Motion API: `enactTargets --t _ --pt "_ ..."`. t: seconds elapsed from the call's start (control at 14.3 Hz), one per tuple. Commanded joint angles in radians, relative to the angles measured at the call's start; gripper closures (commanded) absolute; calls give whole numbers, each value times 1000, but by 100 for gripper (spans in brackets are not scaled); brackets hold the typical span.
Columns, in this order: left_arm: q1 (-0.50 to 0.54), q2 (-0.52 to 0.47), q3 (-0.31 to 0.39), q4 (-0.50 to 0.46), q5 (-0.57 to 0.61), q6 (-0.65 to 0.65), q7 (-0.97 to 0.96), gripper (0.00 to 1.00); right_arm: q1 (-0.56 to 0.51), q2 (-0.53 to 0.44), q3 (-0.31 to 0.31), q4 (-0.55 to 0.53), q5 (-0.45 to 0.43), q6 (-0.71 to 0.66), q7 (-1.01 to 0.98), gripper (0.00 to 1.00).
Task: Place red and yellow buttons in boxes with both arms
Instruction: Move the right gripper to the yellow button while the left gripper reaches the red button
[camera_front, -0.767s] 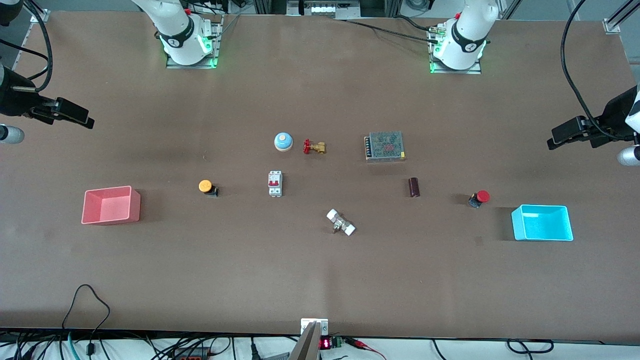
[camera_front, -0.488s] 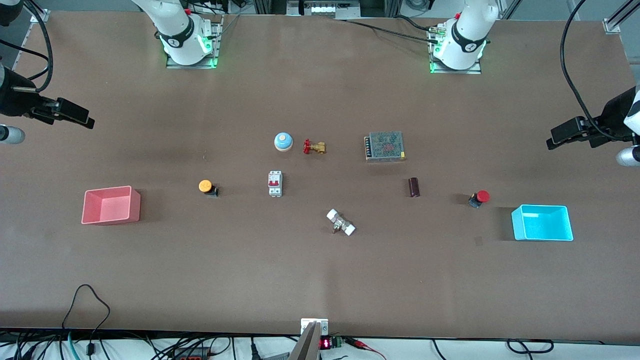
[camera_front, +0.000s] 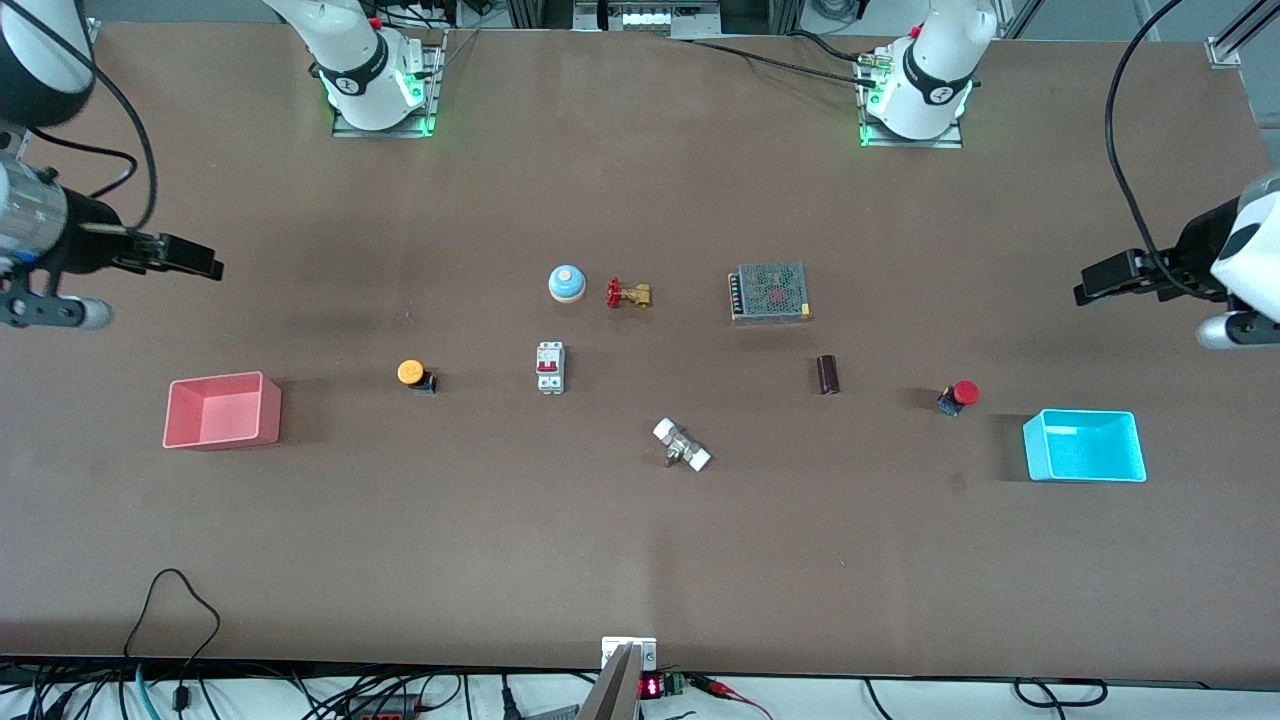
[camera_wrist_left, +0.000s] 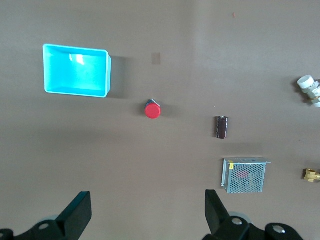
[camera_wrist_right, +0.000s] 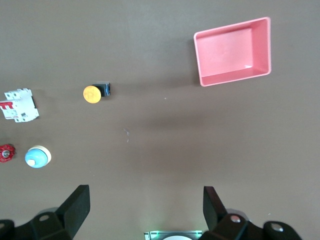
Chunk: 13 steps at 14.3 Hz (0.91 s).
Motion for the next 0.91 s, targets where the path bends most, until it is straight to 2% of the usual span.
enactTargets --t 0.0,0.21,0.42,0.63,0.84 --pt "-4 50 -6 5 20 5 6 0 13 59 0 3 18 61 -29 0" --pt "-1 131 -4 11 24 31 5 0 78 79 0 -108 15 272 -9 0" --pt "-1 229 -4 5 29 119 25 0 133 119 2 -210 7 470 122 0" --pt "4 308 -4 -18 29 195 78 0 179 177 2 -236 3 575 158 0" --pt "7 346 -4 -125 17 407 86 0 227 237 2 -237 1 656 225 0"
